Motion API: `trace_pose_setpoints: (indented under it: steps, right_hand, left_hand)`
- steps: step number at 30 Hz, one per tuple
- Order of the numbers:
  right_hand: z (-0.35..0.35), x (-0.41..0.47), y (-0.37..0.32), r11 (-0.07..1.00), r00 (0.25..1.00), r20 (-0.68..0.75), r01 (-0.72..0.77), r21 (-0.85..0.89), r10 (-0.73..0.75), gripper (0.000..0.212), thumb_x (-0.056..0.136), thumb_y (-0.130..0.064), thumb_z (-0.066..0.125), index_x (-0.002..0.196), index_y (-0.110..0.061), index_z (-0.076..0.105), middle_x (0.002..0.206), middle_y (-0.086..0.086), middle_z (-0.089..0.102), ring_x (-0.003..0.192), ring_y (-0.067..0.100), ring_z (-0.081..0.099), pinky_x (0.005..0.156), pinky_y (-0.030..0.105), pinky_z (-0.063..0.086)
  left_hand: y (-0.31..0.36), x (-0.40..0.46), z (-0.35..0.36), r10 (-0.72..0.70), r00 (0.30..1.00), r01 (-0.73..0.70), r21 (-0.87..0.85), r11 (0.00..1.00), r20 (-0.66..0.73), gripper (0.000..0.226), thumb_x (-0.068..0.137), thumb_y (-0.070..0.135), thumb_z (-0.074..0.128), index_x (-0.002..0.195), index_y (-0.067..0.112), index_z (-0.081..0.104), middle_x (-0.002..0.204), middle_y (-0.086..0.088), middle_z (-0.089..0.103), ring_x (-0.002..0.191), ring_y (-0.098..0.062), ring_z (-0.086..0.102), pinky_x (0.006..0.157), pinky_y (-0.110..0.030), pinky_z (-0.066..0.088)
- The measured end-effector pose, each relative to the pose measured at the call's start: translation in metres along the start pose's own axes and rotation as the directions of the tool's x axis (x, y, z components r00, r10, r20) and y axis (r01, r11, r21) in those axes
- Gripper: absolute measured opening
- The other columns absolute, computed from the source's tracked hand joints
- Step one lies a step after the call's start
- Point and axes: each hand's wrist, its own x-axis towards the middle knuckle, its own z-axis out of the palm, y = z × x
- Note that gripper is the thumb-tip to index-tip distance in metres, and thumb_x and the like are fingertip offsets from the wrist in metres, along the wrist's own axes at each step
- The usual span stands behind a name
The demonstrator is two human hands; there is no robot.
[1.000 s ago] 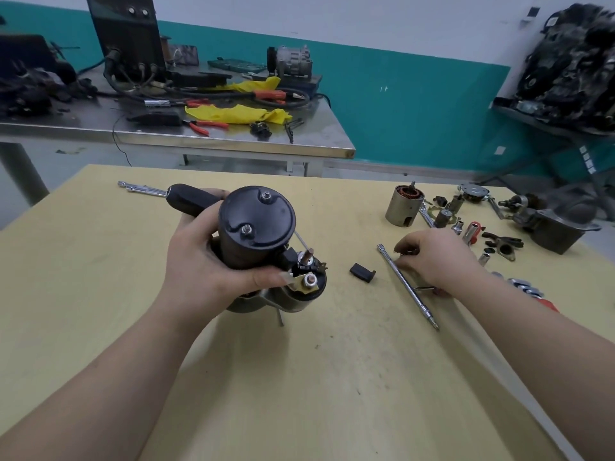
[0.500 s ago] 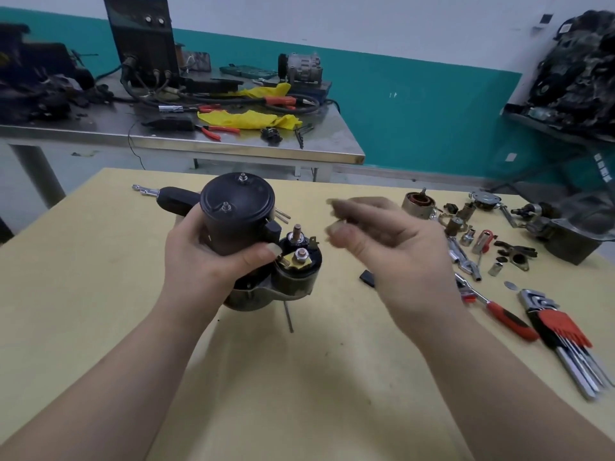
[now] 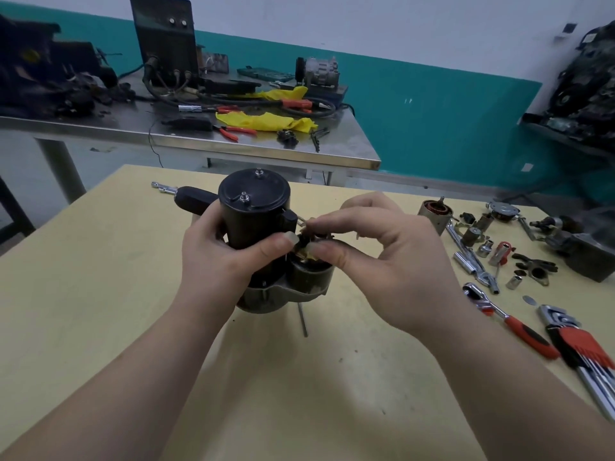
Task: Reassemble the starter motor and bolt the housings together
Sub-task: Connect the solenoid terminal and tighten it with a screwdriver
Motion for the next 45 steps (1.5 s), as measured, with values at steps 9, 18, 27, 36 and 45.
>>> trace_pose_setpoints:
  steps: [9,18,27,36,45]
  right_hand:
    - [-0.018,0.022,-0.017,0.884,0.993,0.115,0.027,-0.466,0.031,0.061,0.076,-0.087,0.058,0.111,-0.038,0.061,0.101,-0.02,0.06,0.099,0.004,0.052,0.076,0.025,0.043]
    - [0.035,0.145,0.003,0.907,0.695,0.626,-0.418,-0.048,0.354,0.02,0.106,-0.012,0.06,0.119,-0.015,0.074,0.107,0.007,0.08,0.088,0.017,0.075,0.071,0.03,0.061]
    - [0.047,0.171,0.025,0.851,0.484,0.817,-0.526,-0.014,0.313,0.045,0.108,-0.02,0.051,0.143,0.007,0.051,0.138,0.034,0.057,0.119,0.041,0.055,0.104,0.056,0.043]
    - [0.001,0.12,0.021,0.87,0.976,-0.127,-0.094,0.484,0.176,0.03,0.108,-0.019,0.058,0.135,-0.014,0.046,0.08,0.008,0.071,0.066,0.031,0.071,0.054,0.037,0.05]
    - [0.002,0.055,-0.022,0.848,0.947,-0.281,0.274,0.454,-0.156,0.076,0.106,-0.008,0.058,0.163,-0.012,0.008,0.104,0.022,0.069,0.067,0.035,0.073,0.055,0.037,0.055]
  left_hand:
    - [-0.002,0.003,-0.001,-0.055,0.997,0.054,-0.02,0.998,-0.058,0.042,0.059,0.054,0.094,0.098,0.05,0.078,0.099,0.008,0.079,0.097,-0.018,0.076,0.082,-0.032,0.061]
    - [-0.006,0.009,-0.003,-0.065,0.998,0.065,0.015,0.998,0.021,0.069,0.048,0.082,0.094,0.106,0.048,0.08,0.134,-0.022,0.063,0.125,-0.038,0.067,0.104,-0.058,0.057]
    - [-0.006,0.019,-0.007,-0.09,0.996,0.09,0.13,0.987,-0.005,0.073,0.038,0.095,0.084,0.103,0.064,0.076,0.163,0.012,0.034,0.149,-0.017,0.047,0.12,-0.054,0.045]
    - [0.0,0.014,-0.002,-0.182,0.983,0.182,-0.021,0.983,0.025,0.051,0.056,0.058,0.094,0.104,0.048,0.08,0.104,0.008,0.082,0.097,-0.011,0.079,0.078,-0.021,0.061]
    - [0.002,0.014,0.0,-0.186,0.982,0.184,-0.076,0.98,-0.019,0.067,0.052,0.079,0.095,0.107,0.045,0.079,0.105,0.004,0.082,0.099,-0.018,0.08,0.076,-0.026,0.064]
